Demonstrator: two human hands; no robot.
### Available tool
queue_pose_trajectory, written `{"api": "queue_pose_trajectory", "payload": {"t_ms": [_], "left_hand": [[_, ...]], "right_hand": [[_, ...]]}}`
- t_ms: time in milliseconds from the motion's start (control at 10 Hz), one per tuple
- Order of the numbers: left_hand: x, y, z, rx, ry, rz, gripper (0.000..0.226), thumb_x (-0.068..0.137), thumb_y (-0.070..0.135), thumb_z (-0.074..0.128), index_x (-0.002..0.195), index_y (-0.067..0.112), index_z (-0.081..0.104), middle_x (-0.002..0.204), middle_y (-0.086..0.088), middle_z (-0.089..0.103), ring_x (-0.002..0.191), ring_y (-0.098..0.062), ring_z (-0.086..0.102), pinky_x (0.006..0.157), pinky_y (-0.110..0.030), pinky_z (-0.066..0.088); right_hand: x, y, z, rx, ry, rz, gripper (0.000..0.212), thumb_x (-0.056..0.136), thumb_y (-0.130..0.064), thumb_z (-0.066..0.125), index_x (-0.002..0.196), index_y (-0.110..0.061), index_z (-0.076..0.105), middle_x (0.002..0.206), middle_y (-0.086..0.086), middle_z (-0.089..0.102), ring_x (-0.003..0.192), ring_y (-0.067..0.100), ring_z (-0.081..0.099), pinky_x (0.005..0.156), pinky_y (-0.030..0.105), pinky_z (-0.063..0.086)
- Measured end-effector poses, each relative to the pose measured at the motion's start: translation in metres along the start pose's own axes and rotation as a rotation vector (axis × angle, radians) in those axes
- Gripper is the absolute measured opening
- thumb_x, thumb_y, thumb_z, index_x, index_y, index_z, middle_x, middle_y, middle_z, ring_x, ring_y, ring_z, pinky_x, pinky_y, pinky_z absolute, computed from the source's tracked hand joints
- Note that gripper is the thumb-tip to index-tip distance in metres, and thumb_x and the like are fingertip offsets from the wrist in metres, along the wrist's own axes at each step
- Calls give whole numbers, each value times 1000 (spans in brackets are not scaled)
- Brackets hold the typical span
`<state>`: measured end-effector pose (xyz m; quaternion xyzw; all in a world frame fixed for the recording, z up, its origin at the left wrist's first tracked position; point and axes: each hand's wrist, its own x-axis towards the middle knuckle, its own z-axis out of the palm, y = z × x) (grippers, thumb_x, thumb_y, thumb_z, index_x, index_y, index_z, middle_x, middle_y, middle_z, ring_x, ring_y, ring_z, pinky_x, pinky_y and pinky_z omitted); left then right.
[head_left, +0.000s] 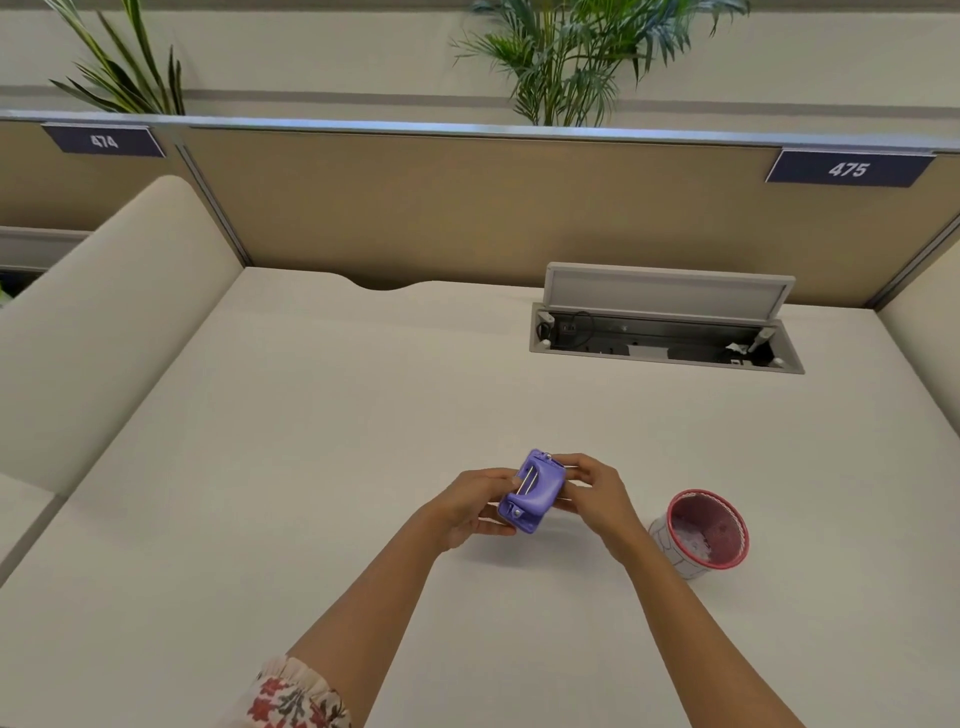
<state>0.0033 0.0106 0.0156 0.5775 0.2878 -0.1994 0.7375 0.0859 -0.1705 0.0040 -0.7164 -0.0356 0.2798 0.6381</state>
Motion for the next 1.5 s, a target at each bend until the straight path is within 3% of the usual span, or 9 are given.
{"api": "queue_pose_trajectory", "payload": {"t_ms": [200, 400, 600, 700, 1000, 1100, 1200, 1400, 1500], "left_hand": [[24, 21, -17, -429, 126, -34, 22, 96, 22, 56, 111, 12, 68, 104, -8, 70, 84, -24, 67, 75, -33, 53], [53, 40, -30, -572, 157, 101, 28, 100, 15, 46, 112, 9, 71, 109, -5, 76, 96, -22, 71, 87, -35, 55], [89, 53, -38, -386, 276, 271, 28, 98, 4, 49, 110, 15, 73, 118, -1, 72, 117, -20, 64, 99, -29, 47], [112, 66, -48, -255, 346, 331, 34, 98, 1, 47, 117, 18, 70, 123, 0, 69, 121, -18, 60, 105, -30, 44], [167, 80, -68, 35, 407, 281, 46, 105, 19, 43, 151, 23, 42, 156, 1, 43, 143, -19, 38, 118, -34, 29], [181, 81, -75, 148, 400, 222, 53, 106, 29, 43, 156, 32, 28, 167, 1, 19, 155, -25, 11, 125, -49, 14], [184, 77, -77, 213, 379, 213, 59, 105, 32, 43, 158, 37, 18, 169, 4, 6, 156, -24, -5, 124, -49, 6], [182, 68, -82, 352, 331, 239, 69, 104, 29, 47, 159, 37, 6, 169, 7, -2, 155, -23, -9, 123, -45, 6], [176, 67, -87, 389, 322, 306, 76, 103, 27, 50, 159, 32, -2, 169, 9, 3, 156, -22, 2, 126, -44, 11]], "right_hand": [[37, -6, 20, 256, 186, 55, 28, 82, 8, 68, 104, -10, 68, 107, 17, 72, 90, 26, 72, 69, 25, 60], [78, -13, 48, 488, 325, 113, 31, 87, 9, 64, 109, -13, 59, 111, 17, 68, 96, 27, 69, 68, 23, 59], [119, -13, 66, 207, 397, 138, 28, 89, -17, 69, 115, -24, 60, 106, 2, 67, 96, 17, 66, 81, 28, 54], [147, -15, 74, 73, 412, 116, 26, 89, -18, 67, 113, -26, 62, 106, -4, 67, 91, 11, 62, 74, 20, 46], [200, -15, 99, -56, 528, 0, 28, 92, -15, 67, 119, -7, 66, 111, 10, 71, 92, 18, 66, 80, 20, 50], [214, -15, 97, -123, 530, -72, 31, 92, -13, 66, 122, -4, 65, 112, 10, 69, 90, 14, 63, 73, 9, 47], [218, -12, 95, -179, 532, -87, 31, 92, -12, 66, 122, -4, 64, 112, 11, 67, 90, 14, 62, 69, 6, 46], [219, -6, 90, -222, 509, -139, 33, 92, -12, 67, 123, -3, 63, 113, 12, 66, 88, 14, 63, 69, 7, 47], [214, -6, 87, -268, 460, -116, 38, 91, -12, 68, 127, -2, 60, 117, 13, 64, 95, 19, 65, 81, 19, 52]]}}
